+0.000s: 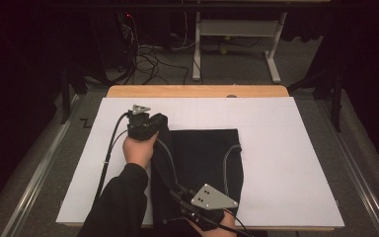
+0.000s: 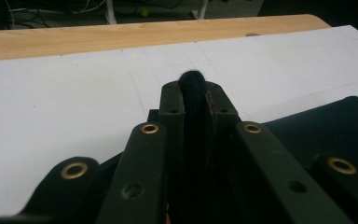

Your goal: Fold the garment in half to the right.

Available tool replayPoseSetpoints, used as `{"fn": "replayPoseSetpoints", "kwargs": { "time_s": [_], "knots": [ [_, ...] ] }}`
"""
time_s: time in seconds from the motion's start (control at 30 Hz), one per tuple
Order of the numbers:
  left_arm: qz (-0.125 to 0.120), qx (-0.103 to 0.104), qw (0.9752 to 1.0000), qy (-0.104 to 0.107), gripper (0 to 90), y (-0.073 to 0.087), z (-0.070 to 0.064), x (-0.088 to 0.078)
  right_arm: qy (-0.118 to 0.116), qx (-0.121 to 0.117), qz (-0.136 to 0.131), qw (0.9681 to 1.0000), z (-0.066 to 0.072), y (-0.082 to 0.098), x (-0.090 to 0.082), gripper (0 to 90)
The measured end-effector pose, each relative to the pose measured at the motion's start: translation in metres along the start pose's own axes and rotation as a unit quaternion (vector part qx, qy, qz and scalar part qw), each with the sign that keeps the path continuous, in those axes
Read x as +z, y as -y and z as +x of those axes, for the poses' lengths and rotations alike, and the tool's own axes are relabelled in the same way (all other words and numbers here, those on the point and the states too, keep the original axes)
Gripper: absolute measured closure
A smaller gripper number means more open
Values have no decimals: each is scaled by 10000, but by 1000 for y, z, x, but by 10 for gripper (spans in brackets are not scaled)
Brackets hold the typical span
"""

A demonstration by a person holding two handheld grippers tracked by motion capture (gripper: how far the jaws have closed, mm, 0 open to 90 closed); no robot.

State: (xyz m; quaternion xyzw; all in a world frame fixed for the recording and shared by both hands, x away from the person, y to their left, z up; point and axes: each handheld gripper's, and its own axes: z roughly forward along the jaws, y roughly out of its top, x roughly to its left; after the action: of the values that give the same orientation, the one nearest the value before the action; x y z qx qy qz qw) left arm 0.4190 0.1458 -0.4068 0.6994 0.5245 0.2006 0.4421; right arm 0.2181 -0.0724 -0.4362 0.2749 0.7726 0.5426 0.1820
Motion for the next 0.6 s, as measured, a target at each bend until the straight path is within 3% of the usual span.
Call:
{"fn": "replayPoseSetpoints", "kwargs": {
  "time_s": [0.27, 0.6],
  "knots": [
    [-110, 48, 9999, 74, 765, -7, -19, 3, 98, 79, -39, 9999, -7, 1, -12, 754],
    [-37, 175, 9998, 90, 765, -14, -40, 12, 239, 53, 8, 9997, -13, 8, -26, 751]
  ]
}}
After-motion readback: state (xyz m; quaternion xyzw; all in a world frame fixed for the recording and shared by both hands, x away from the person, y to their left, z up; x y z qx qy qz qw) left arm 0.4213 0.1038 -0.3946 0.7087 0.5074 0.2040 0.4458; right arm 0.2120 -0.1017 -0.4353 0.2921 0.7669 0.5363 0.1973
